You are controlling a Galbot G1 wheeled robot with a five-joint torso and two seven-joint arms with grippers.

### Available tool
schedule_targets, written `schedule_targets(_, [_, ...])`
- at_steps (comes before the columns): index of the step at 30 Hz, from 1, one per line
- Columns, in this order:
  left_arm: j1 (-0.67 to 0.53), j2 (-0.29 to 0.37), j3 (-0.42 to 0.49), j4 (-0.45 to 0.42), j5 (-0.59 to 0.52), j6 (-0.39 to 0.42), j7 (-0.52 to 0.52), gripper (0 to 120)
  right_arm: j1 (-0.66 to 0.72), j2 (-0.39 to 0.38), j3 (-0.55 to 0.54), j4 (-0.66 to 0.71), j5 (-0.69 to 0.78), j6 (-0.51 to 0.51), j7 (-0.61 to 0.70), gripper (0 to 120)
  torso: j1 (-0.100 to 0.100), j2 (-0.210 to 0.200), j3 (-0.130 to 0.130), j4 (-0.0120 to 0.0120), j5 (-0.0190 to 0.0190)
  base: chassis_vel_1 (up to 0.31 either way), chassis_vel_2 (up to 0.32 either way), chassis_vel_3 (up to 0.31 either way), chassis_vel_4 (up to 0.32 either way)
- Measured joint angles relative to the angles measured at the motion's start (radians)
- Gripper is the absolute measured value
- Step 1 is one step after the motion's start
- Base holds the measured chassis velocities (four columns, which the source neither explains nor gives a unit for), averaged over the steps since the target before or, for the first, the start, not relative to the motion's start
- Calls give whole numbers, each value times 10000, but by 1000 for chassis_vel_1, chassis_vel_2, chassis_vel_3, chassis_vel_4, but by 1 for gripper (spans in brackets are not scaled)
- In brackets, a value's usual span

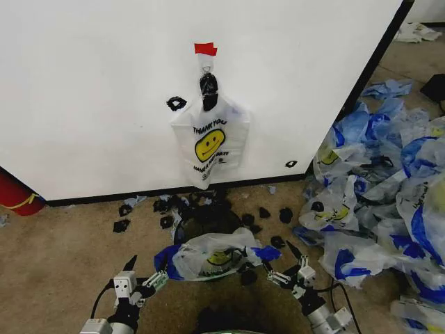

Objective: Pick up the garbage bag from the wall and place it over the trash bin.

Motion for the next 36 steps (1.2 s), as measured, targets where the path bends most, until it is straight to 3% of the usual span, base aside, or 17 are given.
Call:
schedule_targets(16, [-115, 233, -38, -125, -278, 165, -69, 97, -424, -420, -10, 305, 30, 211, -261, 97, 0, 0, 0, -1, 0, 0, 0, 0, 0])
schedule_targets(27, [-207, 220, -47, -173, -353, 194, -79, 97, -592, -647, -115, 980, 1426, 810, -2348, 92, 0, 0, 0, -1, 0, 0, 0, 0, 0])
schedule_targets(36, [-985, 659, -361, -406, -1049, 496, -185, 97, -341, -784, -587, 2365, 1766, -124, -1611, 90, 0, 0, 0, -1, 2, 0, 0, 0, 0])
